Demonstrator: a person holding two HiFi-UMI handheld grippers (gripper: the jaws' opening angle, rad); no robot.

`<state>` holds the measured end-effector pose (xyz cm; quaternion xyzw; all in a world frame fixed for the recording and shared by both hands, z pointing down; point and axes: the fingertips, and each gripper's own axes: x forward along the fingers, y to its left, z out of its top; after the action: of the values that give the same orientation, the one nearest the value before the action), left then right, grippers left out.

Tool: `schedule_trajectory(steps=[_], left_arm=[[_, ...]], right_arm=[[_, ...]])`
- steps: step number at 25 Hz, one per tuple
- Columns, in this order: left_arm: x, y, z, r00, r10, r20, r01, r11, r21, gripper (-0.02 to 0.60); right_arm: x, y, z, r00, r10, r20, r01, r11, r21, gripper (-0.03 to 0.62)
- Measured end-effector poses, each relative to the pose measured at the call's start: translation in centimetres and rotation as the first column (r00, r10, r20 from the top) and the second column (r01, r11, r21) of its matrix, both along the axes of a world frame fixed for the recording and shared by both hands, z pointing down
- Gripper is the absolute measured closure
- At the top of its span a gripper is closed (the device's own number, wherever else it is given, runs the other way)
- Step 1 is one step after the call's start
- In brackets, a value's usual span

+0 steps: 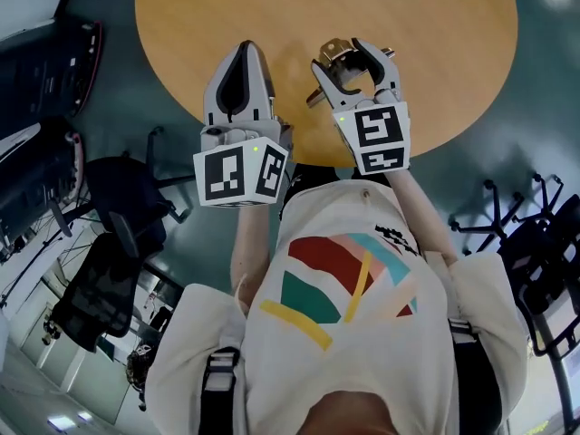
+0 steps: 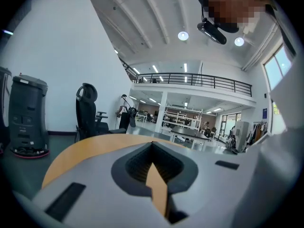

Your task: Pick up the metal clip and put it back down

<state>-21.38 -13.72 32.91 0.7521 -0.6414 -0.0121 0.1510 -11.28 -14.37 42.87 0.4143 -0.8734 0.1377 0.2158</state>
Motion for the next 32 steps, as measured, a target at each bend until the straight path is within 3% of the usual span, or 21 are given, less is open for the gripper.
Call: schedule_trajectory(steps=[4, 9, 17, 22, 32], left_arm=[[0.0, -1.2, -6.2, 0.999, -0.034, 0.019, 0.032, 0.995, 0.095, 0.538], [1.8, -1.6, -14.6, 0.999, -0.035, 0.030, 0.027, 0.970, 0.241, 0.538], [6.0, 1.5, -20.0, 0.992, -0.004, 0.122, -0.041, 0.930, 0.364, 0.538], [6.2, 2.8, -20.3, 0.995, -0.025, 0.100, -0.015, 0.924, 0.382, 0.538], [4.5, 2.5, -17.9, 0.995, -0.054, 0.078, 0.025, 0.943, 0.332, 0.538]], right_arm=[[0.7, -1.9, -10.2, 0.995, -0.011, 0.095, -0.008, 0.979, 0.202, 0.289], [3.0, -1.7, -21.5, 0.978, -0.082, 0.189, -0.006, 0.906, 0.423, 0.290], [6.1, 1.6, -30.2, 0.946, -0.170, 0.275, -0.034, 0.794, 0.607, 0.290], [7.1, 2.4, -29.7, 0.951, -0.193, 0.243, 0.015, 0.811, 0.585, 0.290], [5.8, 2.0, -29.3, 0.949, -0.216, 0.231, 0.045, 0.815, 0.577, 0.290]])
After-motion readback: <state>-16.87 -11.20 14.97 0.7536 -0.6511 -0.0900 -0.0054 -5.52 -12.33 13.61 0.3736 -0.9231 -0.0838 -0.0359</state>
